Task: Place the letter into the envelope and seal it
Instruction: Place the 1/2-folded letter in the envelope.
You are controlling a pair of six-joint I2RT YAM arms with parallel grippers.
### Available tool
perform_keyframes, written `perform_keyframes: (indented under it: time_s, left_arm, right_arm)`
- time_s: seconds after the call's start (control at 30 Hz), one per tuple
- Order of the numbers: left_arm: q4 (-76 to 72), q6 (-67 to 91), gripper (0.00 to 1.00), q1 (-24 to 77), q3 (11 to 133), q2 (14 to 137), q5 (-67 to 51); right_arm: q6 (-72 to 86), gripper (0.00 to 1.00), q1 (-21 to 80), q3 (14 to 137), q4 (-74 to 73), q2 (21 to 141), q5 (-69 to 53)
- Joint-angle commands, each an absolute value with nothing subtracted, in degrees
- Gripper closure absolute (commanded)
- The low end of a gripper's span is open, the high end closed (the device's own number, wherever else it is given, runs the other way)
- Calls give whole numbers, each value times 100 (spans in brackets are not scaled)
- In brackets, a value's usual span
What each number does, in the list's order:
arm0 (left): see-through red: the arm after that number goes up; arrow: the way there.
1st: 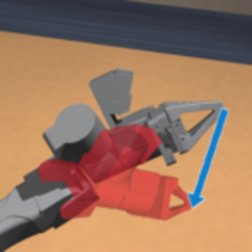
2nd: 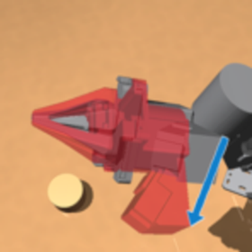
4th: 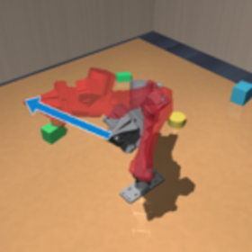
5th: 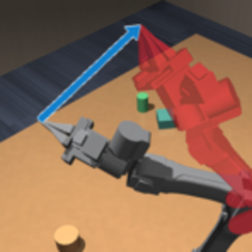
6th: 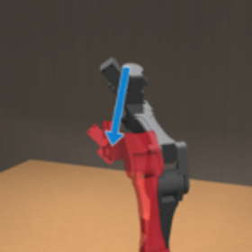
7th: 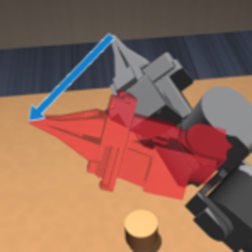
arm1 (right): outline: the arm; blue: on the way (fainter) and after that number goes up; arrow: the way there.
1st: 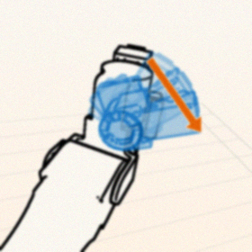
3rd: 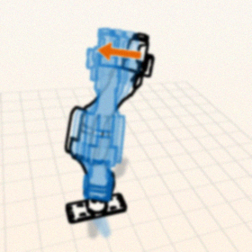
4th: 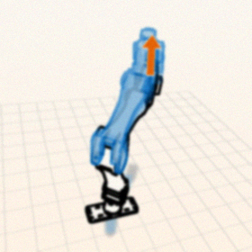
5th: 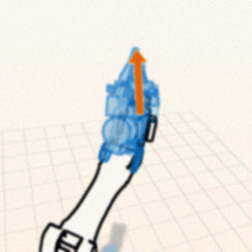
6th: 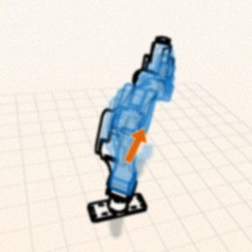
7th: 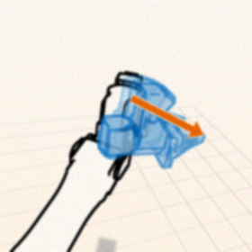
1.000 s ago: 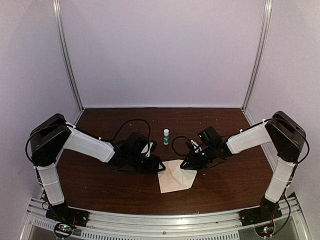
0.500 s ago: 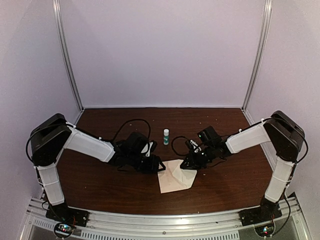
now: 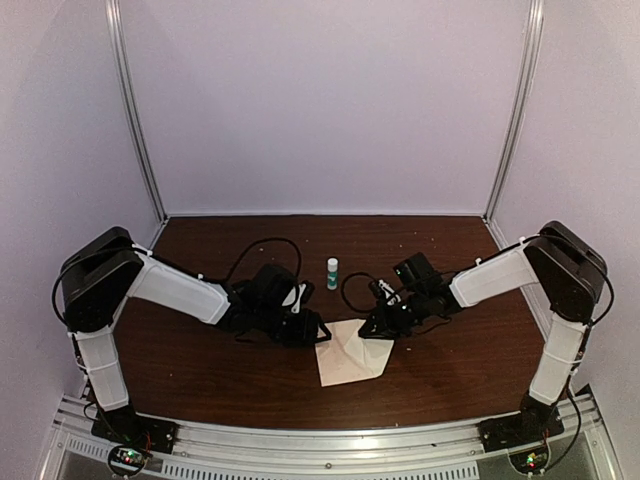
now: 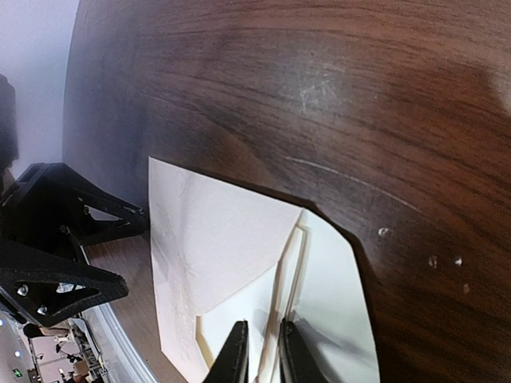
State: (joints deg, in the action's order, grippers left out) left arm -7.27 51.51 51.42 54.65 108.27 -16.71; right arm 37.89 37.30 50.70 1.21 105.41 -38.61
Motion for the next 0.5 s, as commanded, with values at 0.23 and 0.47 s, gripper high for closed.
perform_keyframes:
  time_s: [0.23,0.47]
  left_arm:
    - [-801,5075,50,5116,5493,11014,-1712]
    - [-777,5075,50,5117,5494,10996,-1685]
  right_arm:
    - [3856,86,3899,5228,211,10771,-3880]
    - [3878,86,3937,5261,211,10765,-3832]
